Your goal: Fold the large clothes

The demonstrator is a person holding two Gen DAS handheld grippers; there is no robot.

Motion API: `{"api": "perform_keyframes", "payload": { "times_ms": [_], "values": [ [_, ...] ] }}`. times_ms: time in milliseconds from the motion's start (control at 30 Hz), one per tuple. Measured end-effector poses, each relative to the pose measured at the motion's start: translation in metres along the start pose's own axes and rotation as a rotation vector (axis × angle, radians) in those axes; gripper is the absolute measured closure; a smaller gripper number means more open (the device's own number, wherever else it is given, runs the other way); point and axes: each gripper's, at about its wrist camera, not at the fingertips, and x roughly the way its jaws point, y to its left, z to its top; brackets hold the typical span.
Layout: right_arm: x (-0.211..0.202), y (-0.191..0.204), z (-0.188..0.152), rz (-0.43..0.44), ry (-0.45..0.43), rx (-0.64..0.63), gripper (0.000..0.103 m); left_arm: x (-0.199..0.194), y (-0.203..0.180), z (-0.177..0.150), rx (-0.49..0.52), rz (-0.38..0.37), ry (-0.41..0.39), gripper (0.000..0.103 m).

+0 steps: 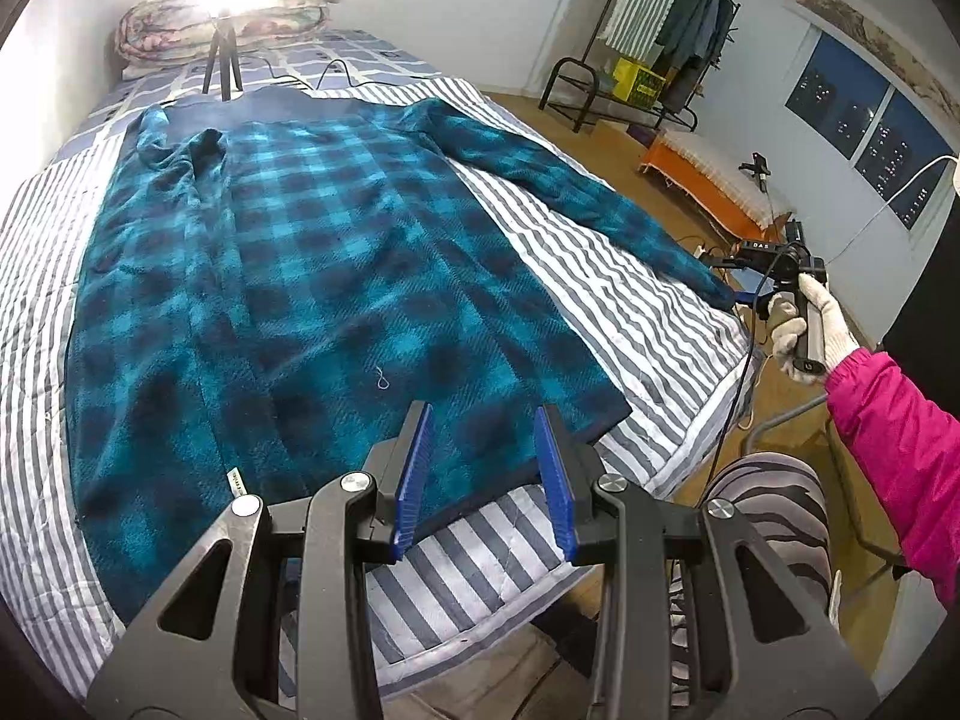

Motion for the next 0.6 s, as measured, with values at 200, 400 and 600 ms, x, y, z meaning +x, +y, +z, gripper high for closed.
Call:
{"api": "perform_keyframes", "payload": {
  "times_ms": [200, 400, 600],
  "values": [
    [0.010, 0.005, 0.001, 0.032, 0.021, -0.003, 0.096, 0.000, 0.001, 0.001, 0.008, 0.003, -0.005, 0.068],
    [-0.034, 0.068, -0.020, -0.061, -0.110, -0.309, 0.100, -0.004, 0.001, 0.004, 0.012, -0.006, -0.020, 0.068],
    [-0.089, 0.145, -0.070, 0.024, -0.194, -0.556, 0.100, -0.012, 0.004, 0.004, 0.000, -0.025, -0.044, 0.068]
  ]
}}
